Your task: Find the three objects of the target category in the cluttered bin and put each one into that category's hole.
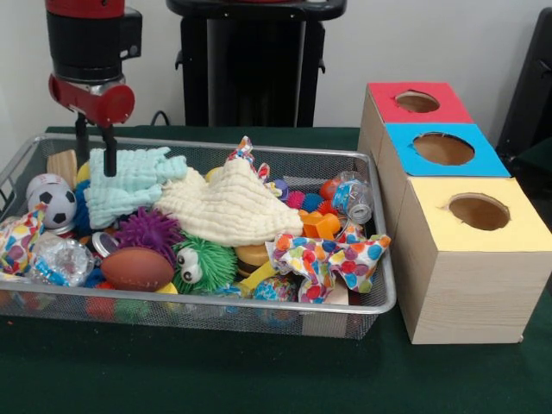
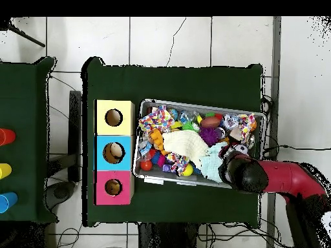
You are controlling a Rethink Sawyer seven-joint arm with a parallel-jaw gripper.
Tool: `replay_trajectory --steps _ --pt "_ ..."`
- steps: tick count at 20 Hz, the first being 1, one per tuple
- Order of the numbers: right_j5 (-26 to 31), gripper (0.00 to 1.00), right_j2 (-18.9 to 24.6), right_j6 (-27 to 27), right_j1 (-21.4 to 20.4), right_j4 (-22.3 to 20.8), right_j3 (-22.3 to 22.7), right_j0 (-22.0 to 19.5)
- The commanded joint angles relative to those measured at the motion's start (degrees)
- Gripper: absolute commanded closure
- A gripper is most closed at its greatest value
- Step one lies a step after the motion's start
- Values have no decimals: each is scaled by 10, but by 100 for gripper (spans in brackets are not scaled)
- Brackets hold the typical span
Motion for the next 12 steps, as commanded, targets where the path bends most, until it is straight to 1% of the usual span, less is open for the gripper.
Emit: replay_trajectory --steps 1,4,8,12 --pt "-19 0 1 6 32 12 -2 35" --pt "-22 0 -10 17 44 13 -10 50" --pt "-1 0 -21 21 50 23 -20 71" --pt "5 0 -44 45 59 29 -29 102"
